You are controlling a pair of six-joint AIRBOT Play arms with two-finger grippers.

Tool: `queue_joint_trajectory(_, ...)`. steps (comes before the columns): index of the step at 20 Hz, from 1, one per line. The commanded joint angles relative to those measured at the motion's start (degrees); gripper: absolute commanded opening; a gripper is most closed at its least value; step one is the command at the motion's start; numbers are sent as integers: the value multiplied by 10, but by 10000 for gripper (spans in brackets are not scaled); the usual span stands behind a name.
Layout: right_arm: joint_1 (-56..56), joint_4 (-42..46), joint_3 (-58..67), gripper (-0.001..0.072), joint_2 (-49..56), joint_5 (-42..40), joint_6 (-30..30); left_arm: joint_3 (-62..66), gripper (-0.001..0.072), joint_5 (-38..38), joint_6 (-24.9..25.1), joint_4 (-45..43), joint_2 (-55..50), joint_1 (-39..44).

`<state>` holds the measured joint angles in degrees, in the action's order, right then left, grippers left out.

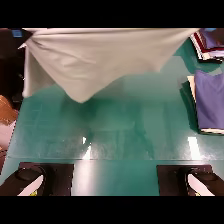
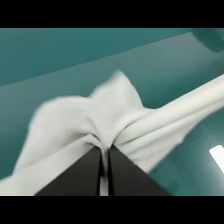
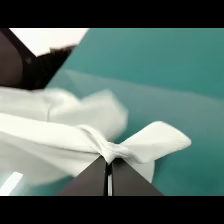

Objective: Fold the shirts.

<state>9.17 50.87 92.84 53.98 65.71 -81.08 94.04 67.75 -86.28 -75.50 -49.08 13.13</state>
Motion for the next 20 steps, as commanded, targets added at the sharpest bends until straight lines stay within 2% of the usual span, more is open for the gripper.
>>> queue_joint_trajectory(1, -25, 59, 79, 13, -30, 54, -50, 9, 24, 37, -19, 10, 27, -1)
queue_joint_trajectory(4, -22, 92, 119, 13, 21, 122, -88, -10, 24, 70, -18, 11, -7, -1)
queue_joint_trajectory(7, 16, 96, 89, 13, 97, 187, -96, -98, 24, 86, -18, 4, -45, 26)
queue_joint_trajectory(11, 83, 181, -26, 13, 178, 192, -96, -283, 24, 51, -18, 6, -80, 126)
queue_joint_trajectory(15, 87, 182, -97, 13, 203, 164, -95, -423, 26, 11, -18, 29, -95, 214)
queue_joint_trajectory(18, 85, 183, -107, 13, 202, 158, -95, -453, 29, -14, -18, 58, -95, 237)
queue_joint_trajectory(19, 86, 182, -107, 14, 202, 153, -95, -451, 229, -23, -18, 68, -94, 235)
queue_joint_trajectory(20, 85, 183, -107, 14, 202, 153, -95, -444, 495, -31, -18, 69, -94, 235)
